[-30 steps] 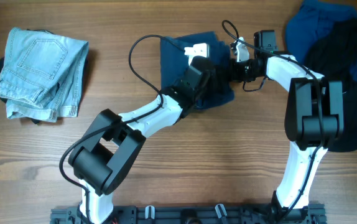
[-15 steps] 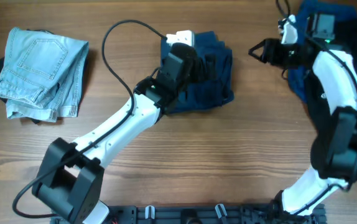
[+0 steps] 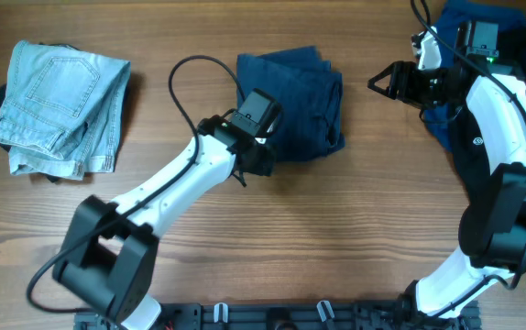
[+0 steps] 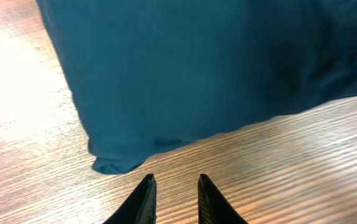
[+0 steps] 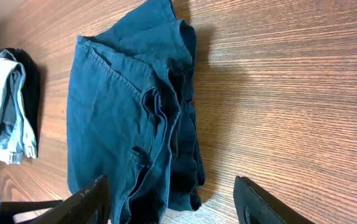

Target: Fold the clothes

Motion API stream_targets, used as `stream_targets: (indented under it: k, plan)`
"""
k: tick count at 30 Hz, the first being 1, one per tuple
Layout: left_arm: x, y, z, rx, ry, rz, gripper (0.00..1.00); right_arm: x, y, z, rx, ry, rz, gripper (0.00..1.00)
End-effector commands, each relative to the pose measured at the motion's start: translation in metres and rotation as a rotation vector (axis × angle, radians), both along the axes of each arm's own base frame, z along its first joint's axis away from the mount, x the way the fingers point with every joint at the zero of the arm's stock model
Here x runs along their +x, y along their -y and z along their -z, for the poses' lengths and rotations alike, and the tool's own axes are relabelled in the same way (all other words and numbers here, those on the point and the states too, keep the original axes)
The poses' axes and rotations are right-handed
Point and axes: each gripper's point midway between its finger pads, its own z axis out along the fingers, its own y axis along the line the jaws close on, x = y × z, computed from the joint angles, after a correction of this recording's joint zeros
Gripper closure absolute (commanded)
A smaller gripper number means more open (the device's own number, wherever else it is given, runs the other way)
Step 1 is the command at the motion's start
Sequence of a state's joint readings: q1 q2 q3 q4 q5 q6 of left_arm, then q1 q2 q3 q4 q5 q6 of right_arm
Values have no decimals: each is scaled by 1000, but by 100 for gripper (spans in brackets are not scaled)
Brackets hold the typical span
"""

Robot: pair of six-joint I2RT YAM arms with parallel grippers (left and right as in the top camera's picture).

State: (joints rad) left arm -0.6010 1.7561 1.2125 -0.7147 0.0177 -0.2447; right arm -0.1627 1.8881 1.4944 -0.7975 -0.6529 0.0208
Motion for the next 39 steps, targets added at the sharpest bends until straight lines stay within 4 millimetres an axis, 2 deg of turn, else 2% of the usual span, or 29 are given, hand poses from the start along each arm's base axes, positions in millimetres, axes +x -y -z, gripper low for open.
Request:
stream_targets:
  k: [1, 4, 7, 9, 11, 13, 14, 15, 17, 19, 22, 25, 27, 28, 30, 33, 34, 36, 39]
  plan:
    - [-8, -1, 42, 45, -102, 10, 83, 1, 1, -2, -11, 18, -12, 36]
    - [-1, -13, 64, 91, -120, -20, 87, 1, 2, -1, -19, 18, -10, 36]
    - [29, -52, 64, 175, -40, -146, 88, 2, 4, 0, -36, 17, -6, 35]
    - [61, -91, 59, 178, 29, -312, 87, 2, 3, 1, -39, 17, -8, 35]
    - [97, -126, 51, 118, 113, -456, 80, 3, 1, 2, -39, 19, -12, 35]
    - [146, -169, 32, 23, 269, -602, 68, 4, -2, 2, -40, 23, -20, 34]
    - [162, -184, 24, -30, 322, -637, 63, 4, -3, 2, -40, 24, -23, 34]
    - [174, -195, 16, -101, 353, -655, 57, 4, -4, 2, -40, 24, -24, 34]
    - [181, -200, 5, -226, 341, -643, 56, 4, -4, 2, -40, 25, -24, 34]
    - [172, -193, -9, -305, 296, -611, 55, 6, -4, 1, -41, 33, -24, 33]
    - [141, -180, -11, -281, 185, -596, 44, 5, -4, 1, -41, 32, -24, 34]
    - [98, -159, 8, -224, 2, -566, 34, 5, -8, 1, -41, 33, -33, 33]
    - [84, -153, 12, -206, -52, -555, 28, 4, -13, 1, -41, 32, -44, 29]
    - [75, -148, 15, -191, -87, -545, 20, 3, -17, 3, -41, 28, -54, 28]
    - [59, -137, 19, -165, -143, -515, 18, 0, -24, 8, -49, 16, -70, 28]
    - [50, -125, 21, -152, -171, -482, 17, -3, -36, 13, -86, 5, -94, 27]
    - [48, -121, 21, -149, -176, -472, 16, -4, -39, 14, -92, 5, -100, 22]
    - [47, -118, 21, -138, -166, -426, 14, -3, -33, 18, -138, -3, -83, 0]
    - [54, -116, 20, -147, -135, -410, 12, -3, -26, 22, -178, -16, -68, 1]
